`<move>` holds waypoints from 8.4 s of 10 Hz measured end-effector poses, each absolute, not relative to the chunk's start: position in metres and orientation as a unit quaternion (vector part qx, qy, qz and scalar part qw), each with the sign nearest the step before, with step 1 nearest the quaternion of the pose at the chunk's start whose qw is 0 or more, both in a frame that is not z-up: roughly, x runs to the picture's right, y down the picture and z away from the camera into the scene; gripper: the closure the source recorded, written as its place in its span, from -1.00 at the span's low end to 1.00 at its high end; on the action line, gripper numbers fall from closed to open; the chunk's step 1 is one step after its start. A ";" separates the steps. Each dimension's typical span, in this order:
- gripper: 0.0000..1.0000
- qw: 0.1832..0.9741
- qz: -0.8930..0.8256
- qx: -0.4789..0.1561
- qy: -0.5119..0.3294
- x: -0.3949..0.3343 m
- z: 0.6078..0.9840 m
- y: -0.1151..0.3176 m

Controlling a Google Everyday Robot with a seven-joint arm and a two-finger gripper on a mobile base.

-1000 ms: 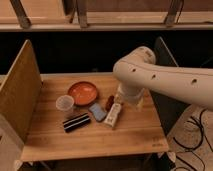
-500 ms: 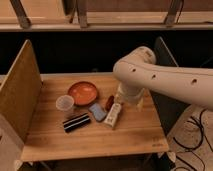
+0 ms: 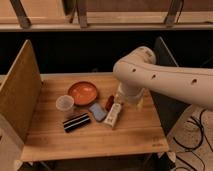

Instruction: Place the white sponge in the ceramic cup

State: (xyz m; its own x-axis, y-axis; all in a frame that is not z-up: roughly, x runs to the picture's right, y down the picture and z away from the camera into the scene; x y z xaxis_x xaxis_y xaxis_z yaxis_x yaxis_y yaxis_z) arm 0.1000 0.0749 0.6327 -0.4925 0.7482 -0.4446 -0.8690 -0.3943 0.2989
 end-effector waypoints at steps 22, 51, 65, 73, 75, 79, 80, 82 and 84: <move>-0.30 0.855 0.477 -0.195 0.062 0.001 0.699 0.011; -0.30 0.859 0.383 -0.339 0.023 -0.070 0.857 0.104; 0.09 0.855 0.370 -0.362 0.041 -0.077 0.893 0.136; 0.54 0.841 0.383 -0.376 0.064 -0.060 0.895 0.159; 0.57 0.839 0.394 -0.369 0.068 -0.051 0.894 0.158; 1.00 0.824 0.468 -0.317 0.046 -0.029 0.881 0.117; 1.00 0.819 0.483 -0.306 0.042 -0.024 0.877 0.111; 1.00 0.813 0.516 -0.269 0.026 -0.007 0.862 0.085; 1.00 0.815 0.532 -0.231 -0.004 0.001 0.845 0.047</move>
